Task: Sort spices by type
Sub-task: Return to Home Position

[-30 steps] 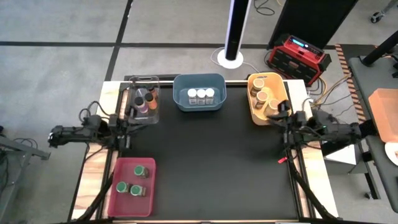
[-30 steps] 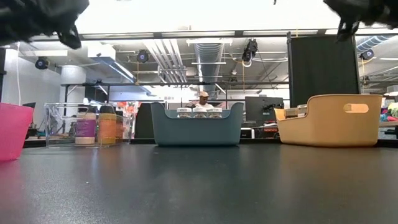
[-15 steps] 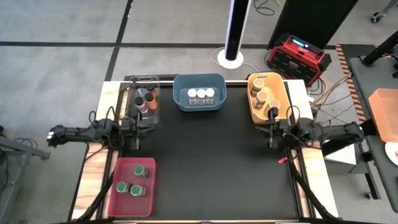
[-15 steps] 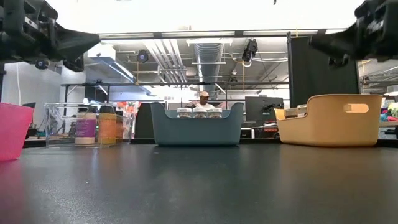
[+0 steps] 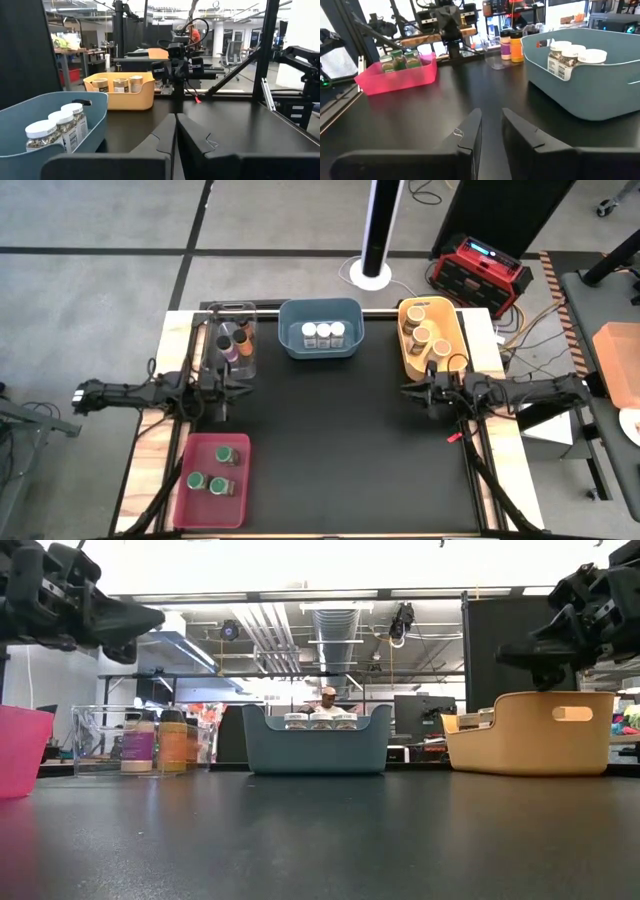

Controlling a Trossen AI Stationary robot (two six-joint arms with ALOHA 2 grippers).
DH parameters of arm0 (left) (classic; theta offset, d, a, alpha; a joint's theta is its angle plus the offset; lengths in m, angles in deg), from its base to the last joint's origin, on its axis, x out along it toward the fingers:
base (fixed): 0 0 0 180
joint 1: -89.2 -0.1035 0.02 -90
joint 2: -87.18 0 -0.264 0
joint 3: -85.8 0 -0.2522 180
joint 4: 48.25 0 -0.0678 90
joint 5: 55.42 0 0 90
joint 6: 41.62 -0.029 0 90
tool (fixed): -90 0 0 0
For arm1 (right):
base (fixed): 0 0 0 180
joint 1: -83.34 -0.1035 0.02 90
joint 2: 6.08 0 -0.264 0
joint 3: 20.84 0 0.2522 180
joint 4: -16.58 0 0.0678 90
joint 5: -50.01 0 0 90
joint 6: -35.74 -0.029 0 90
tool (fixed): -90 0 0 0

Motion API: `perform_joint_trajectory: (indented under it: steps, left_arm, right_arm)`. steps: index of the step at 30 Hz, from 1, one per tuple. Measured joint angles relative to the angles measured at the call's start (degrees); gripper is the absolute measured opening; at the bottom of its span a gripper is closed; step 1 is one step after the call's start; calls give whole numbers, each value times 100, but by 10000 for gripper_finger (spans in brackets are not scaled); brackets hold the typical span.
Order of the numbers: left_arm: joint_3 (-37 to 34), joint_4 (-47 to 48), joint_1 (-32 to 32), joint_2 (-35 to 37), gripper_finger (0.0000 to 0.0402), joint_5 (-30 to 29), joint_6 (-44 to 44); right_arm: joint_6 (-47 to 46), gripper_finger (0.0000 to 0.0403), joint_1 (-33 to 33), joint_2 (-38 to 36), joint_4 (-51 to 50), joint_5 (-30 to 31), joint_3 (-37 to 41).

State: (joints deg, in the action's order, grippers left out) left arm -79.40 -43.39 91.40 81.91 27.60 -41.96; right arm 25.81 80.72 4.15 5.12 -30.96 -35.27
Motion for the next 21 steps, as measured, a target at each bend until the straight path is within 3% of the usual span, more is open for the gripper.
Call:
perform_joint_trajectory:
  steps: [21]
  left_arm:
    - [0, 0, 0, -325, 0, 0, 0]
  right_arm:
    - [38, 83, -2, -65, -40, -21, -3]
